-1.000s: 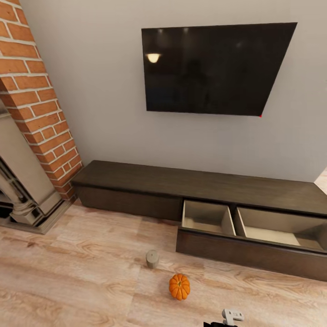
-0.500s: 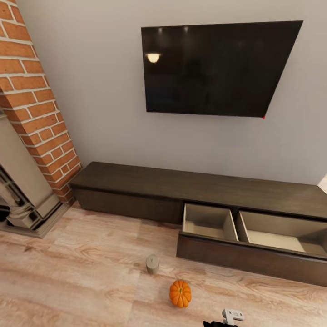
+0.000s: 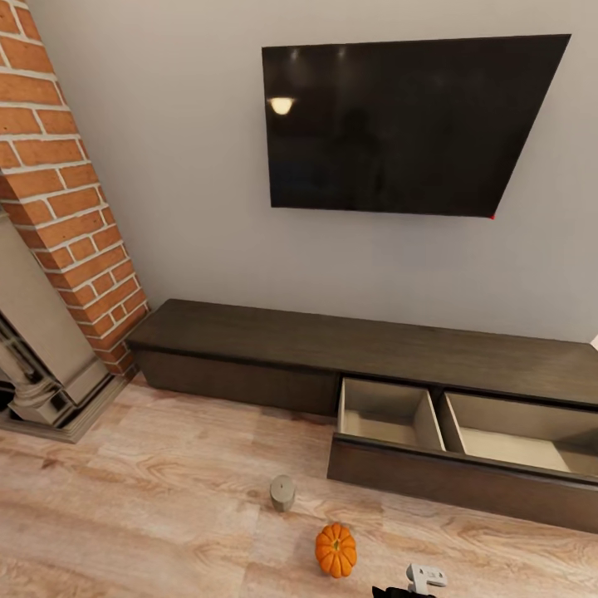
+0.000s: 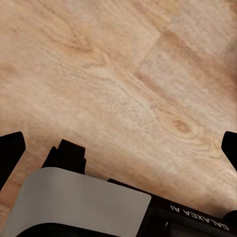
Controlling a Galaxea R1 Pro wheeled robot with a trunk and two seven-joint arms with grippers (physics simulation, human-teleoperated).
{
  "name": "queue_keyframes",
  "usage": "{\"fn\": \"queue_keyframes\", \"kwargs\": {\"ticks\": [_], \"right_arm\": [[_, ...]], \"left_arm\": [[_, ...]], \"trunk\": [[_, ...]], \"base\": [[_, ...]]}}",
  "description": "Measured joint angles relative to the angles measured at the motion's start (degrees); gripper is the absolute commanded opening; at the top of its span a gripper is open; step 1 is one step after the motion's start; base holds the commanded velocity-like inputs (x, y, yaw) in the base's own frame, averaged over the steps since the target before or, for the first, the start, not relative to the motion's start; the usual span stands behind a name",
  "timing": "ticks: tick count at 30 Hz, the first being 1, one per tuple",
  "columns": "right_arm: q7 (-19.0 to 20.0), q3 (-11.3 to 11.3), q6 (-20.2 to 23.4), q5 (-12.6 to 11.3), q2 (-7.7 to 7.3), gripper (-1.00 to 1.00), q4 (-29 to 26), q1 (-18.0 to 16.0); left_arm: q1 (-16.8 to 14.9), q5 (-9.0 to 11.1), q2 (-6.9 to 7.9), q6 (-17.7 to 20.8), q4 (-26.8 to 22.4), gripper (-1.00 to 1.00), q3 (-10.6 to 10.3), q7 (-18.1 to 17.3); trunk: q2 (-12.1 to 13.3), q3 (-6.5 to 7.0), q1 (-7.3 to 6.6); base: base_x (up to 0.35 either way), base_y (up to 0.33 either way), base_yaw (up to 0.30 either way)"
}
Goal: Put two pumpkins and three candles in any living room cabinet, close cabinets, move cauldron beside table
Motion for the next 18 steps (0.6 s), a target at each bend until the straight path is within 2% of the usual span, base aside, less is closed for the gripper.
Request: {"fn": "queue_keyframes", "kwargs": {"ticks": [18], "right_arm": [[-0.06, -0.35, 0.33, -0.22, -0.03, 1.00, 0.01, 0.00]], "left_arm": [[0.30, -0.14, 0.22, -0.02, -0.03, 1.00, 0.06, -0.05]], "trunk": [[0.00, 0.00, 0.00]], "base": [[0.101, 0.084, 0.000]]}}
